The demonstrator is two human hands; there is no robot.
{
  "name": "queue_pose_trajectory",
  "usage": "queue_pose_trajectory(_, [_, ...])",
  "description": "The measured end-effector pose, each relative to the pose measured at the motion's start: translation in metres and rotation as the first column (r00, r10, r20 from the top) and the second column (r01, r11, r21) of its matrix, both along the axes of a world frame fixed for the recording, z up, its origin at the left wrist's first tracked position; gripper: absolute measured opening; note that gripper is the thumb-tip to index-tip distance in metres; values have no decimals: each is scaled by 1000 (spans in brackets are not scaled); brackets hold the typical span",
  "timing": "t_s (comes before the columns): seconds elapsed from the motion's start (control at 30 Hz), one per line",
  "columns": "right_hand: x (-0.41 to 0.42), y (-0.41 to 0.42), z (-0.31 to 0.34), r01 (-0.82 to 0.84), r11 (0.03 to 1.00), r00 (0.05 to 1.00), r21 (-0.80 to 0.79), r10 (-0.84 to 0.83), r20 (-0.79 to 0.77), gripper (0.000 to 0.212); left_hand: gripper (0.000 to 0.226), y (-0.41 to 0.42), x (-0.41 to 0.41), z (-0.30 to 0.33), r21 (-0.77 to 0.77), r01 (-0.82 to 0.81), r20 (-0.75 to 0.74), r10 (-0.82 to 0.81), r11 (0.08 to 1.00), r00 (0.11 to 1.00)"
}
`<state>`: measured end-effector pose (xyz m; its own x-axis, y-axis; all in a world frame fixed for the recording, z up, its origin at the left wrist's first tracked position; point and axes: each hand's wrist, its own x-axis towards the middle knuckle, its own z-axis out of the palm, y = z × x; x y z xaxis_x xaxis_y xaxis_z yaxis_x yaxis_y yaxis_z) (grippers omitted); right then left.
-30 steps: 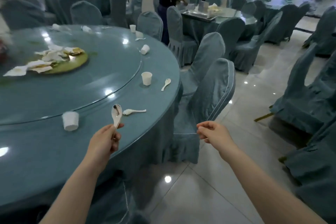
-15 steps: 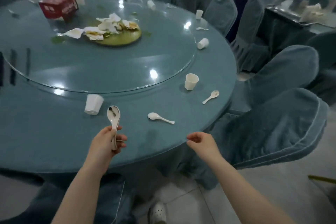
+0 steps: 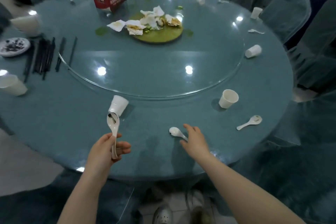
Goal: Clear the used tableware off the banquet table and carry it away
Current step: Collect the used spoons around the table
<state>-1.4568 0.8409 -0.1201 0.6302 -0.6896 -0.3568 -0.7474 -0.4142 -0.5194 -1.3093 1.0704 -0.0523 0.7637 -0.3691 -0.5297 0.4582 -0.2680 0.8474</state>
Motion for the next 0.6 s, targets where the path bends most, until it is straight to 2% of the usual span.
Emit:
queue_pose_trajectory(0.07, [7,0,-8,-88,996,994,-22,86,-60,53,24,3,-4,0,16,-33,2,33,999,999])
queue_pose_trajectory(0.13, [8,-3,-13,-155,985,986,-80,148,-83,36,25,4,-8,-1,37,-78,-4,79,996,997])
queue_pose_trajectory(0.27, [0,-22,-16,-156,978,988,-136,157,2,22,23,-7,-24,-5,46,-149,-36,151,988,988])
queue_pose_trajectory(0.3, [-4,-30,-15,-82,990,993,-111,91,75,17,23,-14,-27,-5,50,-145,-46,147,988,988])
queue_pose_trajectory(0.37, [-18,-49,-14,181,983,959,29,-183,217,5,22,-31,-31,-5,60,-130,-67,133,990,989])
queue_pose_trajectory(0.47, [-51,-88,-15,514,802,759,305,-590,274,18,23,-59,-35,-5,68,-106,-81,112,992,990])
queue_pose_trajectory(0.53, [-73,-116,-19,639,687,645,346,-724,246,18,24,-77,-38,-5,57,-86,-84,90,995,992])
queue_pose_trajectory(0.6, [-94,-142,-24,742,579,529,337,-815,235,9,24,-94,-43,-5,60,-57,-87,62,997,994])
